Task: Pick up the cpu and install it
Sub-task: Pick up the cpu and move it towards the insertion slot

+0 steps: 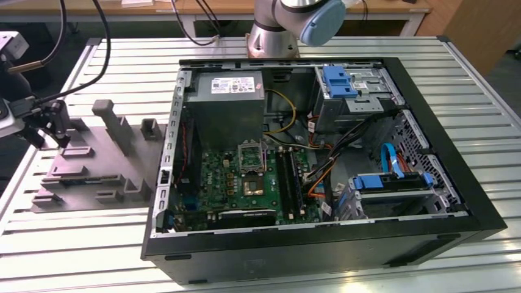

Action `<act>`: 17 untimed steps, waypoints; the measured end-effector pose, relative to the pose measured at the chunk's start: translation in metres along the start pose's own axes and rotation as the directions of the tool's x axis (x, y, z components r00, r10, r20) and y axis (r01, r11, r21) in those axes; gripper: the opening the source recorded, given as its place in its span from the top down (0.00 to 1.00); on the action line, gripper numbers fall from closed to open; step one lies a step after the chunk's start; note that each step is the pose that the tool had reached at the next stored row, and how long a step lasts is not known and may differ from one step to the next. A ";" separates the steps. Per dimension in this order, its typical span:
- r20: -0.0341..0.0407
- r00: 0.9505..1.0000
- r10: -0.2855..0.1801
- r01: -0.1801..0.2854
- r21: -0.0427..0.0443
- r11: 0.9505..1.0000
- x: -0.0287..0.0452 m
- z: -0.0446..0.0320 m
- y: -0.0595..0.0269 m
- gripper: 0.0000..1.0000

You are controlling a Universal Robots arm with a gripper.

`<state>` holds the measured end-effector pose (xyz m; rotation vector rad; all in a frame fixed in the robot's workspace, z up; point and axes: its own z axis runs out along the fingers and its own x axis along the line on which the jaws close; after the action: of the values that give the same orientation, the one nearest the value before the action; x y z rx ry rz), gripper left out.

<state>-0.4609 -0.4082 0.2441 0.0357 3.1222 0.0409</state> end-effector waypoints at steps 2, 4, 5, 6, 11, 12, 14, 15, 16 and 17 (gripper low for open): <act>0.000 1.000 0.000 0.000 0.000 1.000 0.0000 -0.0005 0.0000 0.53; 0.000 1.000 0.000 0.000 0.000 1.000 0.0000 -0.0013 0.0000 0.53; 0.000 1.000 0.000 0.000 0.000 1.000 0.0000 -0.0016 0.0001 0.53; 0.000 1.000 0.000 0.000 0.000 1.000 0.0000 -0.0020 0.0001 0.53; 0.000 1.000 0.000 0.000 0.000 1.000 -0.0001 -0.0035 0.0001 0.53; 0.000 1.000 0.000 0.000 0.000 1.000 -0.0001 -0.0039 0.0001 0.53; 0.000 1.000 0.000 0.000 0.000 1.000 -0.0001 -0.0047 0.0001 0.53; 0.000 1.000 0.000 0.000 0.000 1.000 -0.0001 -0.0050 0.0001 0.53; 0.000 1.000 0.000 0.000 0.000 1.000 -0.0001 -0.0054 0.0001 0.53; 0.000 1.000 0.000 0.000 0.000 1.000 -0.0001 -0.0060 0.0002 0.53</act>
<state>-0.4609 -0.4082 0.2501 0.0358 3.1223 0.0408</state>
